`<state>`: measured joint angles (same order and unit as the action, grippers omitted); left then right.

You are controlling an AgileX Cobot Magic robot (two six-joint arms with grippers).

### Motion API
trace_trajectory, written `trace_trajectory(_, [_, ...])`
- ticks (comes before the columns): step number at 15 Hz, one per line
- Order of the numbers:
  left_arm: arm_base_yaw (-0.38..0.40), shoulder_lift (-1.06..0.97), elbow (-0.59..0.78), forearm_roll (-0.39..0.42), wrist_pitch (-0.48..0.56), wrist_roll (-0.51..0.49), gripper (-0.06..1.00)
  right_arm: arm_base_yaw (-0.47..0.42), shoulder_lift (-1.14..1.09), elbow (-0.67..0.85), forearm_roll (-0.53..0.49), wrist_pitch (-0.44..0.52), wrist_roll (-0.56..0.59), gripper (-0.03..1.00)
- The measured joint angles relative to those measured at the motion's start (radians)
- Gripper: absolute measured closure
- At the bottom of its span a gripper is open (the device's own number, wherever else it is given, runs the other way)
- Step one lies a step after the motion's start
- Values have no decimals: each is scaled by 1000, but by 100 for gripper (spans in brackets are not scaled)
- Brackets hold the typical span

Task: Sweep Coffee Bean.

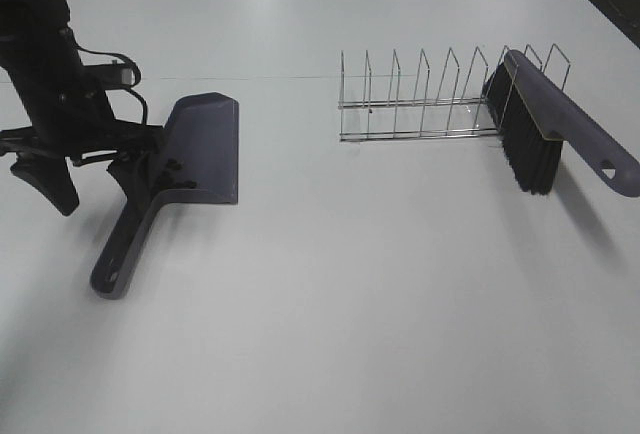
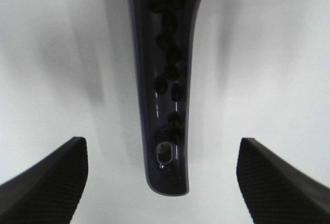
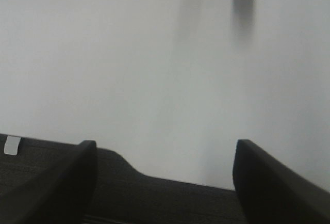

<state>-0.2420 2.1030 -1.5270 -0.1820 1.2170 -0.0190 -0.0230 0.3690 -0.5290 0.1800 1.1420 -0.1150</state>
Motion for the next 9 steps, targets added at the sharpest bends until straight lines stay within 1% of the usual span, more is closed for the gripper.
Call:
trace_trajectory(2, [0,-51,0,14,0,0,22,0,-59,53,18,0,-2,33])
trace_trajectory(4, [0,-126,0,39,0,0,22,0,-95,58,4,-2,-9,33])
trace_trajectory(7, [0,-210,25,52,0,-1,22,0,-98,58,-90,-8,-58,33])
trace_trajectory(8, [0,-254,59,58,0,-2,22,0,-98,61,-117,-11,-61,33])
trace_trajectory(9, [0,-353,176,61,-7,-3,22,0,-98,67,-117,-24,-53,33])
